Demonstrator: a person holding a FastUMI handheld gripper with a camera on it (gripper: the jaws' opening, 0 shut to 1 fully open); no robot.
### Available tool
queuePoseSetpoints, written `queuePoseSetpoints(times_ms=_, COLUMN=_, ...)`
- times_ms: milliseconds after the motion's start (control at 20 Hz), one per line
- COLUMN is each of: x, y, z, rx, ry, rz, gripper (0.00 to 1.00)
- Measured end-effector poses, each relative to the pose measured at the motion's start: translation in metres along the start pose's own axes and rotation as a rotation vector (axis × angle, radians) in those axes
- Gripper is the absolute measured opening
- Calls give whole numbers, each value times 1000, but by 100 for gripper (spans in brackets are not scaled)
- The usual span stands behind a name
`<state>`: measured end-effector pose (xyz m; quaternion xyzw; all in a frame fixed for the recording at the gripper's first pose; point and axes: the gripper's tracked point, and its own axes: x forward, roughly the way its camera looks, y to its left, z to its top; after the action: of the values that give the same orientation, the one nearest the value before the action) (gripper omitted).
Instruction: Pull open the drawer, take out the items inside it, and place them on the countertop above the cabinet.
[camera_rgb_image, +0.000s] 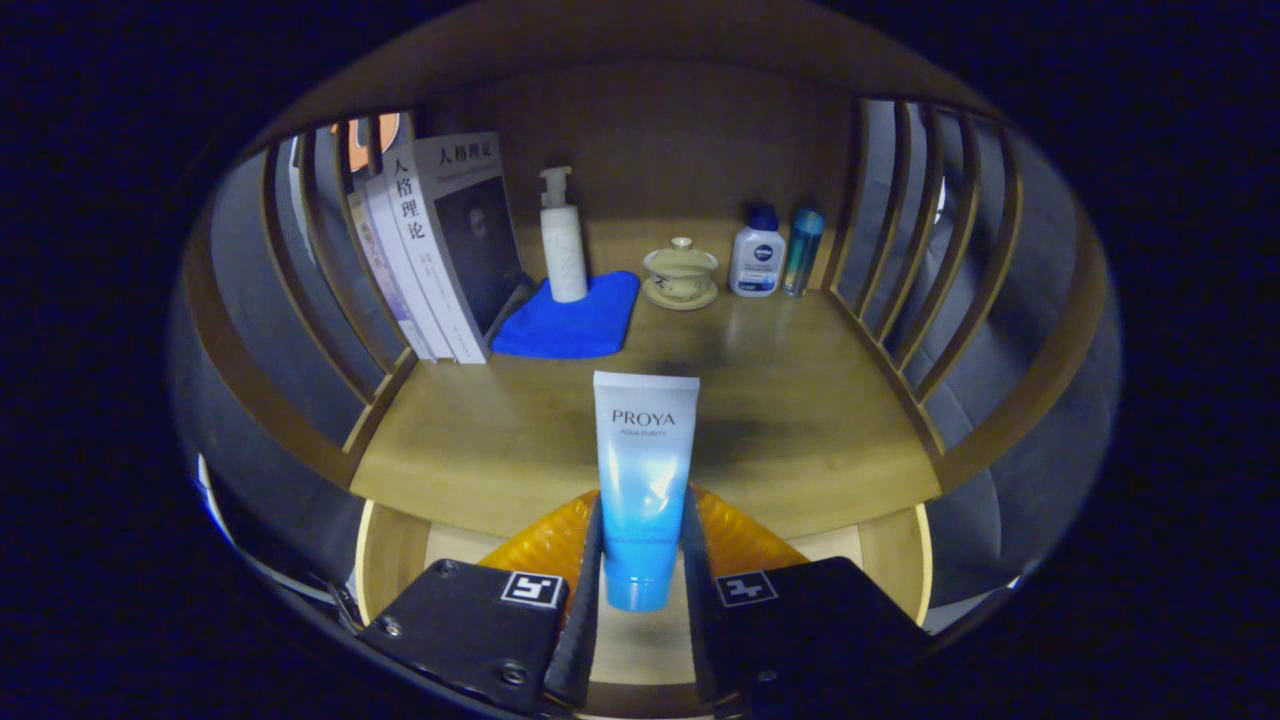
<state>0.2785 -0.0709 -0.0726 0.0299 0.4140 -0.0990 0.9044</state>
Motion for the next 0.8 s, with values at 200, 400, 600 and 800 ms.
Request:
queuePoseSetpoints(times_ms=200, x=17, y=1, z=12, rx=2, ry=-13, rz=-9, gripper=42)
queuePoseSetpoints(times_ms=400, x=33, y=3, z=19, rx=-2, ry=-23, rz=-24, gripper=42)
queuePoseSetpoints(times_ms=600, x=46, y=2, z=13, rx=30, ry=-5, rz=-43, gripper=42)
queuePoseSetpoints(times_ms=800, x=48, y=4, z=17, rx=47, ry=-33, rz=-15, gripper=42)
